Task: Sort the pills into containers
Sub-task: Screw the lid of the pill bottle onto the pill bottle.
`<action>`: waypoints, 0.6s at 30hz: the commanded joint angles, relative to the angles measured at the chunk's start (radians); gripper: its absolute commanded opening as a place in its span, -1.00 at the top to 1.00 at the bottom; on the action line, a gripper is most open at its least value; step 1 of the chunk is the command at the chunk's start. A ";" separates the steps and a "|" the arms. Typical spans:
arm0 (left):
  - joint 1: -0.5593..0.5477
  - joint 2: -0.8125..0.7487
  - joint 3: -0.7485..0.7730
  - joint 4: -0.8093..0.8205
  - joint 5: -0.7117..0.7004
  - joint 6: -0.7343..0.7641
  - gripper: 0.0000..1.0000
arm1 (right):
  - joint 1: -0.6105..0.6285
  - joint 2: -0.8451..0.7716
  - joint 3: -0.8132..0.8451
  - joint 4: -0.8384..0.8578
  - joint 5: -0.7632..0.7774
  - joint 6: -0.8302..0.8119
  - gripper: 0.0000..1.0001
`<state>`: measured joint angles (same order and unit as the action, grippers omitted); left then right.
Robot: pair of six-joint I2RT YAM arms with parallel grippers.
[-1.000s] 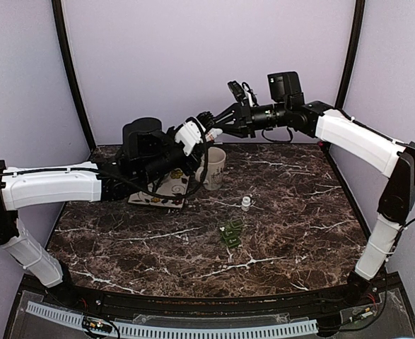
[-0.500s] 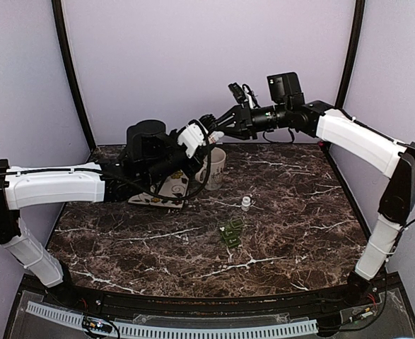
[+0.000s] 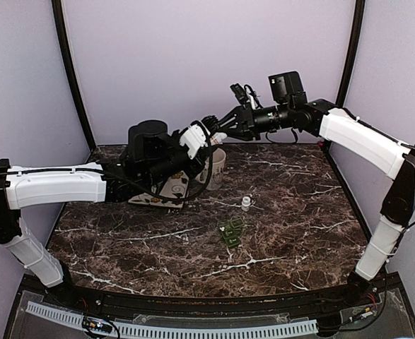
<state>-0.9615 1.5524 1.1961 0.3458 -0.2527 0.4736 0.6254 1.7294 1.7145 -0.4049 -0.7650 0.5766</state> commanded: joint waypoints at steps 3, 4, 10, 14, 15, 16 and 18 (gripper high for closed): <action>0.042 -0.011 0.061 0.021 -0.056 -0.016 1.00 | 0.028 -0.041 -0.012 -0.119 -0.034 -0.032 0.33; 0.046 -0.011 0.064 0.015 -0.054 -0.019 1.00 | 0.029 -0.043 -0.009 -0.125 -0.033 -0.038 0.31; 0.056 -0.005 0.076 -0.003 -0.041 -0.028 1.00 | 0.026 -0.051 -0.004 -0.158 -0.031 -0.066 0.27; 0.058 -0.005 0.077 -0.011 -0.017 -0.027 1.00 | 0.021 -0.051 -0.002 -0.151 -0.034 -0.068 0.30; 0.059 -0.006 0.077 -0.012 -0.009 -0.028 1.00 | 0.018 -0.050 -0.001 -0.148 -0.034 -0.065 0.30; 0.059 -0.005 0.077 -0.015 -0.005 -0.029 1.00 | 0.016 -0.048 0.000 -0.143 -0.036 -0.062 0.30; 0.061 -0.006 0.074 -0.022 0.008 -0.029 1.00 | 0.008 -0.050 0.001 -0.131 -0.037 -0.054 0.27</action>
<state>-0.9005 1.5597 1.2453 0.3191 -0.2707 0.4591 0.6430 1.7161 1.7142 -0.5556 -0.7860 0.5282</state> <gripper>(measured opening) 0.320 0.352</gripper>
